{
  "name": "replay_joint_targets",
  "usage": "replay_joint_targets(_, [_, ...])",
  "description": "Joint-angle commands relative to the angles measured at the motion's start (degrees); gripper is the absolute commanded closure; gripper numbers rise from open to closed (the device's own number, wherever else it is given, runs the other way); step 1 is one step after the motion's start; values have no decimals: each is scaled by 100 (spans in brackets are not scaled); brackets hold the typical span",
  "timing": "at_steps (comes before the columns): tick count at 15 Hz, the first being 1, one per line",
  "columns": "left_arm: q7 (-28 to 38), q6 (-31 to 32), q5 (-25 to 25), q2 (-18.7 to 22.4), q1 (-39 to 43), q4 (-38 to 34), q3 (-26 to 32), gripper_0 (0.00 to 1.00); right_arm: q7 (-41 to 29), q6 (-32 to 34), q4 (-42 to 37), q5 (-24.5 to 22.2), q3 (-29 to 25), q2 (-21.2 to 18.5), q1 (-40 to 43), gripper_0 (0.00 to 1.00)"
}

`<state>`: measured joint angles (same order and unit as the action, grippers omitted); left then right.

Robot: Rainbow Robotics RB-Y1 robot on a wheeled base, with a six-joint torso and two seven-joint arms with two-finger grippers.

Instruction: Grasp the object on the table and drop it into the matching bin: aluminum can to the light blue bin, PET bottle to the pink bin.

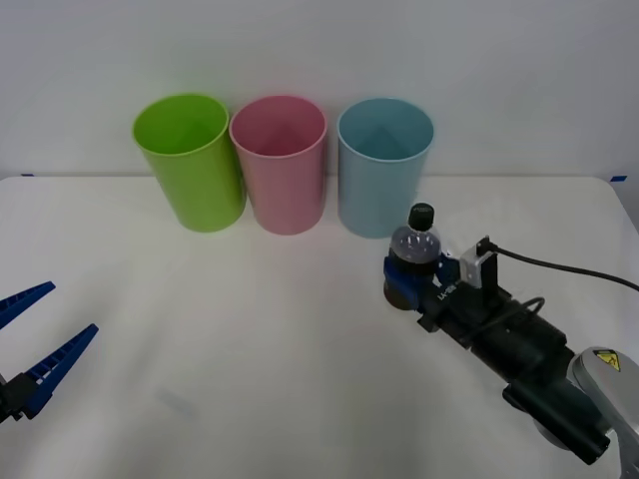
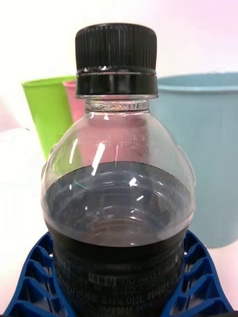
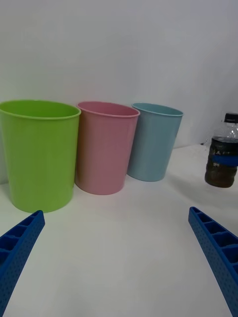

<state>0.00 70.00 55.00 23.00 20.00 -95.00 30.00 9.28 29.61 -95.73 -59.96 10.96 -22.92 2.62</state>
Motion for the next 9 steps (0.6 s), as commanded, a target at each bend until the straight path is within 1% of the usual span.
replay_joint_targets(1, [0, 0, 0, 0, 0, 0, 0, 0, -594, 1, -755, -7, 20, -187, 354, 100])
replay_joint_targets(5, [0, 0, 0, 0, 0, 0, 0, 0, -1386, 1, -1616, -7, 20, -415, 609, 100])
replay_joint_targets(9, [0, 0, 0, 0, 0, 0, 0, 0, -2203, 1, -2266, -24, -77, -635, 626, 100])
